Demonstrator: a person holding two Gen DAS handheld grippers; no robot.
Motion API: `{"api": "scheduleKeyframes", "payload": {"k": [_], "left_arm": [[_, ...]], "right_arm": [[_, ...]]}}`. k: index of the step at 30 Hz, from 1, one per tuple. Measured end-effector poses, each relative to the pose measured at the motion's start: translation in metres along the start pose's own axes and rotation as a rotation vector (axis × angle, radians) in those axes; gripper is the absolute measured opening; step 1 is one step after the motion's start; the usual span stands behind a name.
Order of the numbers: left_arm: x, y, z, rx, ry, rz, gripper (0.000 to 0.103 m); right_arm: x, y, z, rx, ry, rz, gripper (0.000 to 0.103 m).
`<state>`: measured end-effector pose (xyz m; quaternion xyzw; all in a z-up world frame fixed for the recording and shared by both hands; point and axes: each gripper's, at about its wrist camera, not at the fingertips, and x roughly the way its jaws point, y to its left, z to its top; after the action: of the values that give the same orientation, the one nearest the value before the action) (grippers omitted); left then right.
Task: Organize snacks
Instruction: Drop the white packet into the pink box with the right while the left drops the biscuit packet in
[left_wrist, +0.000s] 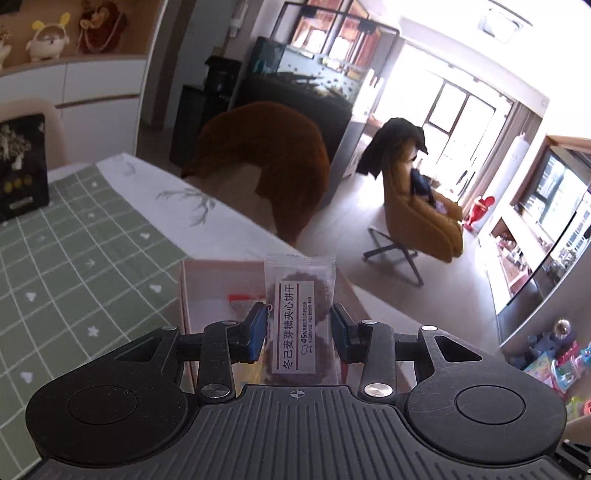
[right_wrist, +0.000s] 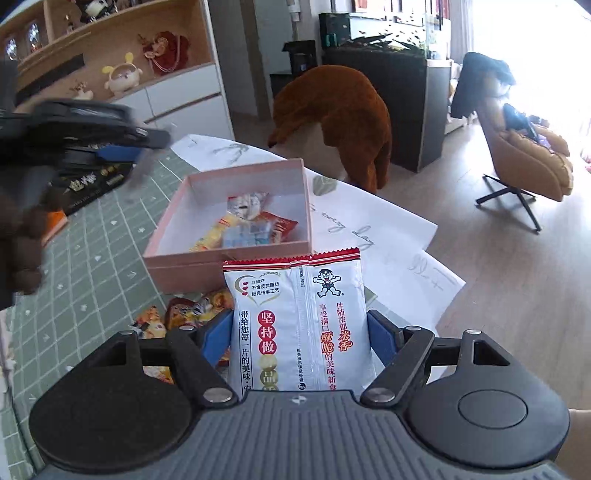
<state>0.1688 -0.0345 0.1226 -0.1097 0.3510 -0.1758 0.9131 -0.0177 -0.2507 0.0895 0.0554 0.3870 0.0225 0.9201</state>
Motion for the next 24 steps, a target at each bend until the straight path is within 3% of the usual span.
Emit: {"api": "scheduleKeyframes", "payload": {"k": [2,4,9,17,20,24], "left_arm": [[0.025,0.012,-0.010,-0.030,0.054,-0.025,0.044],[0.028,0.022,-0.022,-0.052,0.039,-0.016,0.043],[-0.021,0.047,-0.044,-0.148,-0.014,-0.057,0.043],[-0.087,0.071,-0.112,-0.207,0.057,-0.007,0.043],[-0.093,0.086,-0.135,-0.243,0.130,0.049,0.043],[-0.104,0.103,-0.162,-0.303,0.184,0.070,0.043]], "right_arm": [[0.007,0.001,-0.001,0.002,0.022,-0.025,0.076],[0.014,-0.001,0.000,-0.002,0.043,-0.052,0.076],[0.031,0.003,0.014,-0.013,0.075,-0.071,0.076],[0.099,0.063,0.114,-0.104,-0.011,0.027,0.077],[0.145,0.083,0.150,-0.108,0.048,0.054,0.076],[0.180,0.082,0.166,-0.052,0.123,0.067,0.077]]}}
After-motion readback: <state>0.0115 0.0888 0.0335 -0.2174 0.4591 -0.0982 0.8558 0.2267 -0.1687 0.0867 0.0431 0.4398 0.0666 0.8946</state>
